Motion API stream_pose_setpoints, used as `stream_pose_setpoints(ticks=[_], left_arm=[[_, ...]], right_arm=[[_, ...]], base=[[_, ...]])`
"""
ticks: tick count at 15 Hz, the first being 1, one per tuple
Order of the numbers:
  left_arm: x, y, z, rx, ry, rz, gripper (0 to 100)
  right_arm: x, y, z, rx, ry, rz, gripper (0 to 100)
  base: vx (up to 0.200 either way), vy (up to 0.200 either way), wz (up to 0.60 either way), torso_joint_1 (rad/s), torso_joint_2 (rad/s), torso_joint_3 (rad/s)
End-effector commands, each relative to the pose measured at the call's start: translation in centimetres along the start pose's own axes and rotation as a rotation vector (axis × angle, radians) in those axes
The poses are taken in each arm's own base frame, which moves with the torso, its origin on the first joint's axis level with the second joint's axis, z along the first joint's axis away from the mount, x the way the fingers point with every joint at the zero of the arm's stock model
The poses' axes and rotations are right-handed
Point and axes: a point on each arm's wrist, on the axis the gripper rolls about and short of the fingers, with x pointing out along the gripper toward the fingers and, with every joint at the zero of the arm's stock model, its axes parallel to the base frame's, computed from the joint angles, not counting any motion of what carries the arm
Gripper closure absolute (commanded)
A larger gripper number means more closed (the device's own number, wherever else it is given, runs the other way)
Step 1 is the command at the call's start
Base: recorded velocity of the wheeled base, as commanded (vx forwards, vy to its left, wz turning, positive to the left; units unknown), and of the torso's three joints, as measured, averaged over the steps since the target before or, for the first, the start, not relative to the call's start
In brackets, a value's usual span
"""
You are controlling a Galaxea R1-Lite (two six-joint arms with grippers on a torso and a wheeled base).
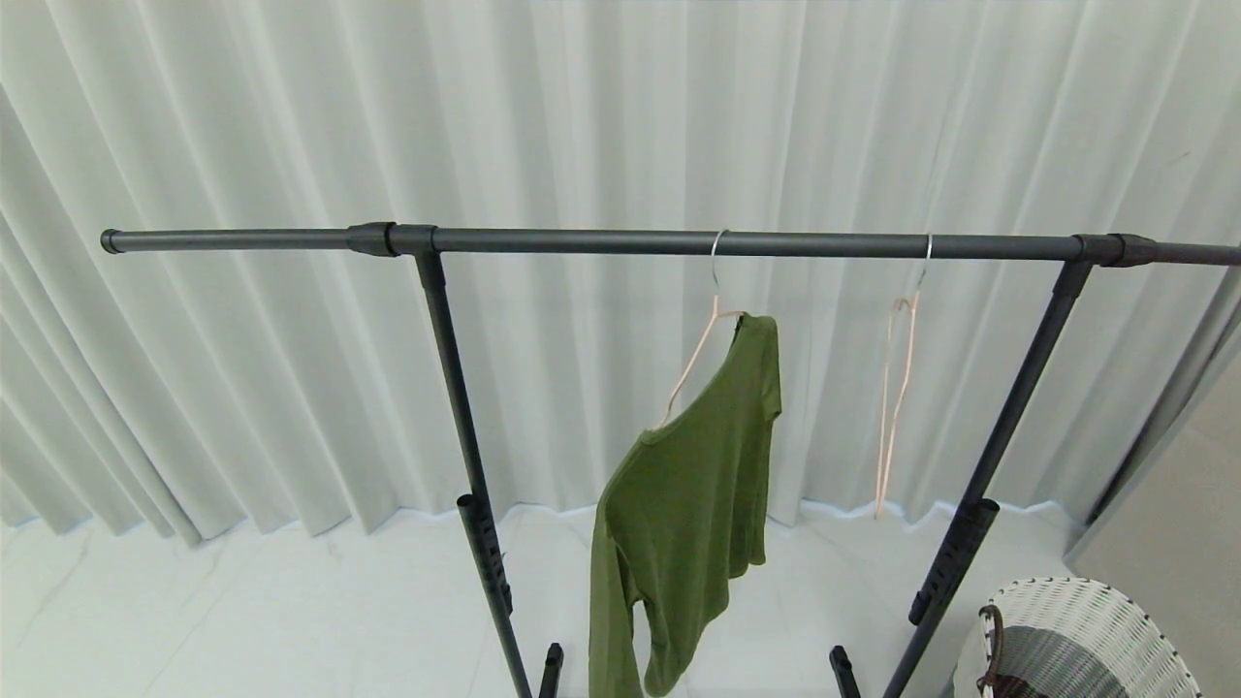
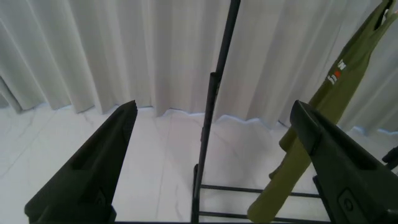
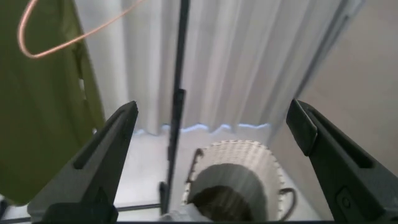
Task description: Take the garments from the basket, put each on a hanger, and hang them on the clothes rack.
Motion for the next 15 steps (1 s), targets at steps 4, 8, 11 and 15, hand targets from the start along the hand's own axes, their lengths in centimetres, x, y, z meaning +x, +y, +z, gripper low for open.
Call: stream_pose_setpoints(ticks=[4,8,11,15], left_arm=[[0.04,0.00,-0.02,-0.011,0.005,0.001,0],[0.04,0.00,-0.02,-0.014,0.005,0.001,0],[0.04,0.00,-0.02,-0.014,0.005,0.001,0],[0.04,0.00,-0.02,-0.016,0.005,0.002,0]], right_arm=[[0.02,-0.01,0.02,0.073,0.001,-0.007,0],[0.02,-0.01,0.02,0.082,0.001,-0.007,0],[0.02,-0.01,0.02,0.081,0.001,-0.007,0],[0.02,-0.01,0.02,0.082,0.001,-0.007,0]], base=[[0.000,0.000,0.00,0.000,0.00,0.000],[0.000,0.000,0.00,0.000,0.00,0.000],[0.000,0.000,0.00,-0.110,0.25,0.139],[0.000,0.000,0.00,-0.222,0.49,0.268]])
